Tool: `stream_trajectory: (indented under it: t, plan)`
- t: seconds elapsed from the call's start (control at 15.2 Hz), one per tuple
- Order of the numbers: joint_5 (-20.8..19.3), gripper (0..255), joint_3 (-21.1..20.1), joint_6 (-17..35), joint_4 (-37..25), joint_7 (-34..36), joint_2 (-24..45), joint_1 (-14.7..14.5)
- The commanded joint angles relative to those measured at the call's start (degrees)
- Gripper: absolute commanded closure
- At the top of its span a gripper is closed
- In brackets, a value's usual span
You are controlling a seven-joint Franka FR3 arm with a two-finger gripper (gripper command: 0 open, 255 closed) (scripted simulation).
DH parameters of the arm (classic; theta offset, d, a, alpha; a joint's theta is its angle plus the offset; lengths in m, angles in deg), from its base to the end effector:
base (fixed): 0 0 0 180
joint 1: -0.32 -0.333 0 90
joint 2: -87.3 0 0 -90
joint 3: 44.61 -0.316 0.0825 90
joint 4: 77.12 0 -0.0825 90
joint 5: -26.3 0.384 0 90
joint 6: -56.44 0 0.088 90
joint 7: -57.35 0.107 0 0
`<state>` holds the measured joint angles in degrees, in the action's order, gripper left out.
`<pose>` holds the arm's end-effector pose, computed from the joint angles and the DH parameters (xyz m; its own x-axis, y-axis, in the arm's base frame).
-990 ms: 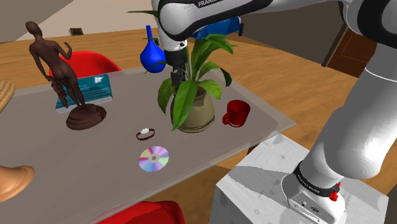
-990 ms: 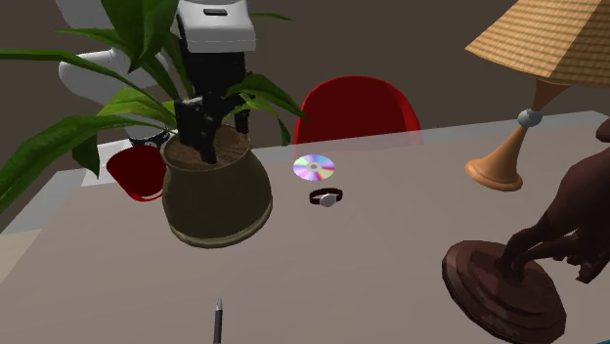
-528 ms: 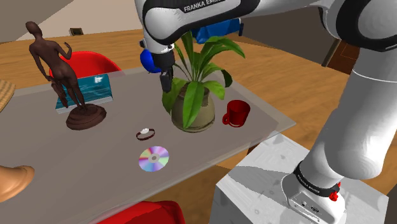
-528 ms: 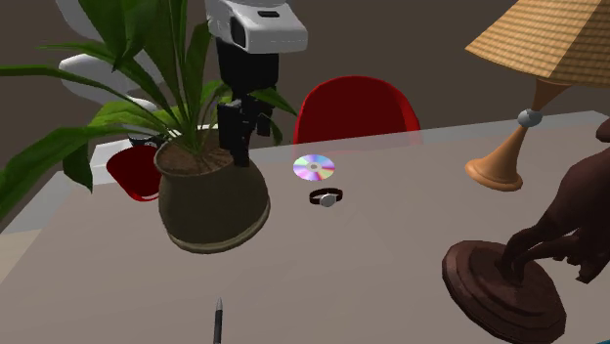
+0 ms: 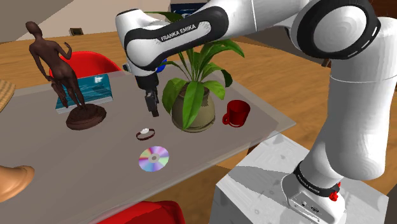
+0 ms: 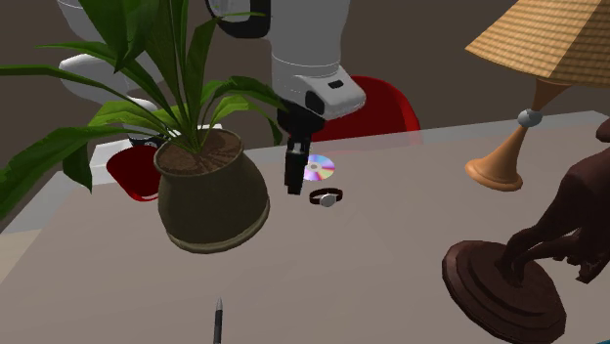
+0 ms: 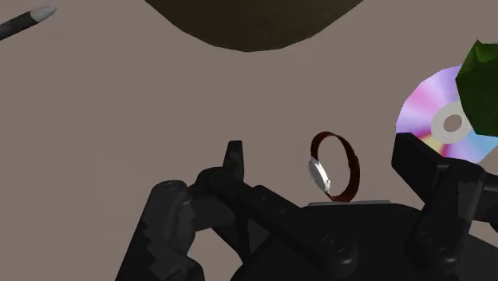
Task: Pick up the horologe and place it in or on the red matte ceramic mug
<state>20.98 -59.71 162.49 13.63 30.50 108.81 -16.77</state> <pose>0.5678 0.3255 0.4187 0.4964 0.8644 -0.0802 0.8640 -0.5010 -0.0510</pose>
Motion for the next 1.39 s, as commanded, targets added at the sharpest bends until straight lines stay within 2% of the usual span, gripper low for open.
stream_trajectory:
  t: [0.0,0.13,0.66,1.19,1.25,1.32]
  plan:
    - [-0.08,0,-0.62,0.0,-3.33,-0.71,4.2,-1.03]
    - [-0.19,0,-1.17,0.27,-5.97,-1.44,7.63,-2.01]
    - [-0.58,0,-0.96,5.63,-1.58,-1.16,8.64,-1.97]
    - [-0.58,0,-0.96,5.61,-1.6,-1.16,8.65,-1.97]
    - [-0.58,255,-0.96,5.61,-1.6,-1.16,8.65,-1.97]
    - [-0.58,255,-0.96,5.61,-1.6,-1.16,8.65,-1.97]
